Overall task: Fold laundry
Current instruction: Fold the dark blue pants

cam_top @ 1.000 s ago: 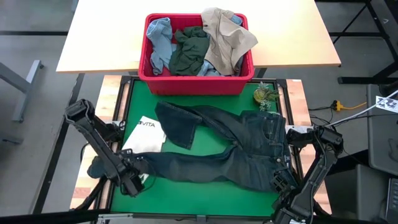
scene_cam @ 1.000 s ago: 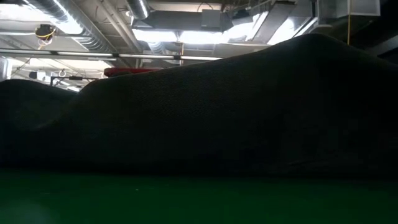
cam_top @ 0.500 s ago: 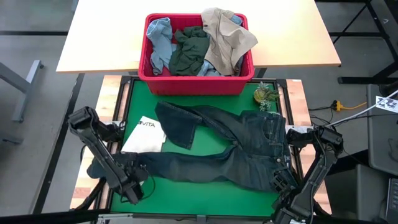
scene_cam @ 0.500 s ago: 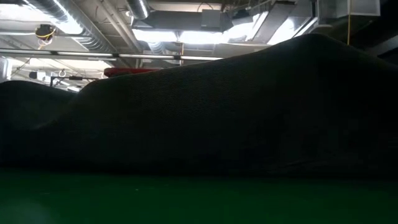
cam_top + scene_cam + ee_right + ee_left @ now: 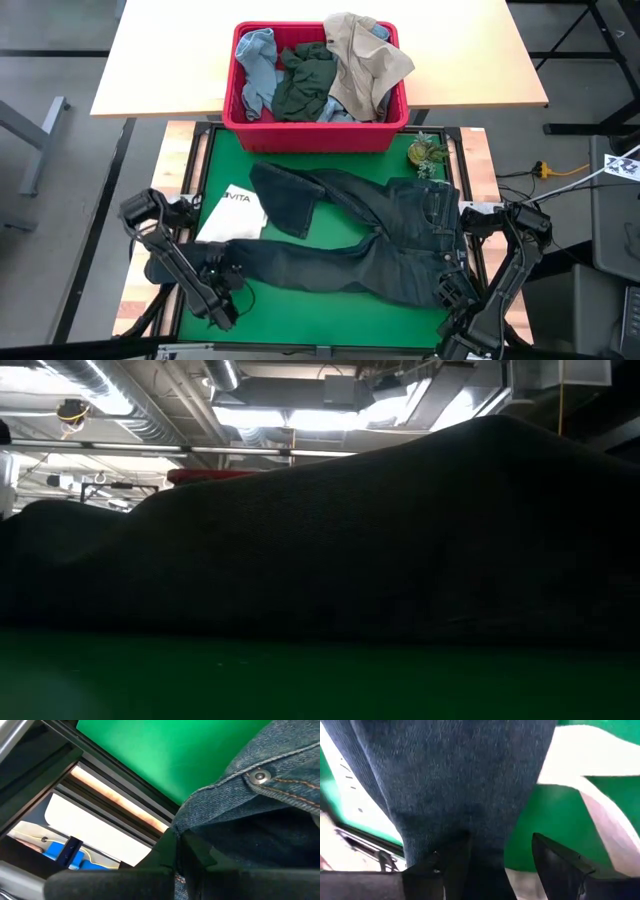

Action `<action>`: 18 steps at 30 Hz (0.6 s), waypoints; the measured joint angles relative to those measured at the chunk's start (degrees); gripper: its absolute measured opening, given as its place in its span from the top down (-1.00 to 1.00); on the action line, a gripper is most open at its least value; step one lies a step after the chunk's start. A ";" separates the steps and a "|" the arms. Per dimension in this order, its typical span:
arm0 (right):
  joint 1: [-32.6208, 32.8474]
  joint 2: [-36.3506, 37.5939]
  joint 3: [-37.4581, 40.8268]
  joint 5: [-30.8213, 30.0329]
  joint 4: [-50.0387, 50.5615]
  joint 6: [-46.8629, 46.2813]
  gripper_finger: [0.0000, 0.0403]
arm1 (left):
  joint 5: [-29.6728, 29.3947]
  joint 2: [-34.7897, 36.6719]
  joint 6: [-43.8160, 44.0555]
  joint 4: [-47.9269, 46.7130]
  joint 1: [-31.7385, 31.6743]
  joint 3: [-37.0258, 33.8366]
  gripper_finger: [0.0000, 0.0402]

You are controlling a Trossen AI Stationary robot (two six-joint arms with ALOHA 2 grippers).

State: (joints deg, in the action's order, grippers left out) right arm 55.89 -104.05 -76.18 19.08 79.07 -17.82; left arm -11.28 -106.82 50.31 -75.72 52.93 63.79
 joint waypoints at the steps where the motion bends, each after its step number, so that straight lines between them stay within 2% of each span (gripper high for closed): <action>1: 0.01 0.00 0.01 -0.03 0.02 0.00 0.93 | -0.57 -0.38 0.02 0.03 0.00 0.00 -0.02; 6: 0.01 -0.02 0.00 -0.07 0.02 0.00 0.93 | -1.24 -0.93 0.37 0.04 -0.04 0.00 0.18; 14: 0.01 -0.02 0.00 -0.17 0.02 -0.04 0.93 | -1.28 -0.93 3.77 -0.16 -0.09 0.00 0.93; 18: 0.01 -0.02 0.01 -0.23 0.01 -0.04 0.93 | -0.28 -0.83 4.26 -0.33 -0.11 0.00 0.97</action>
State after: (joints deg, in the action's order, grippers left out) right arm 55.90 -104.07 -76.17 18.85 79.07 -17.87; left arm -11.55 -107.65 54.57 -76.05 52.82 63.79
